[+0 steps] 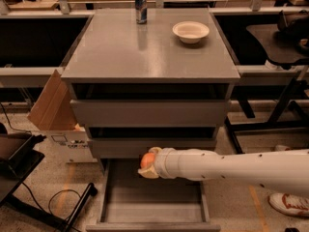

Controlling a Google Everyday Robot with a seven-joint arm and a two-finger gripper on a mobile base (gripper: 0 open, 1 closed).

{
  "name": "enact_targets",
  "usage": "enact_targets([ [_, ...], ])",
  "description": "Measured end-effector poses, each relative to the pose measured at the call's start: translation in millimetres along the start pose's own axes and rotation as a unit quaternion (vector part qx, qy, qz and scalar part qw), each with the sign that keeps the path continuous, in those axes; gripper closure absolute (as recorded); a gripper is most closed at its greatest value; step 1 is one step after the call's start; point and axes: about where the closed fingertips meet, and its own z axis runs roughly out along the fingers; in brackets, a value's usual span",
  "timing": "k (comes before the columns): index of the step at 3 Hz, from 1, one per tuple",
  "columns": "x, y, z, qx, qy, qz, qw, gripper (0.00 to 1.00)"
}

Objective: Place orange into bottom drawer

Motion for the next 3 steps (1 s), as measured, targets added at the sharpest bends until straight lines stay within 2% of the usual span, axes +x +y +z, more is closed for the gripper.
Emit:
enact_targets([
  [2, 12.0, 5.7, 20.1, -0.015, -0.002, 0.015, 0.9998, 1.00],
  [3, 34.9, 6.4, 63.1, -0.034, -0.010, 0.039, 0.9986, 1.00],
])
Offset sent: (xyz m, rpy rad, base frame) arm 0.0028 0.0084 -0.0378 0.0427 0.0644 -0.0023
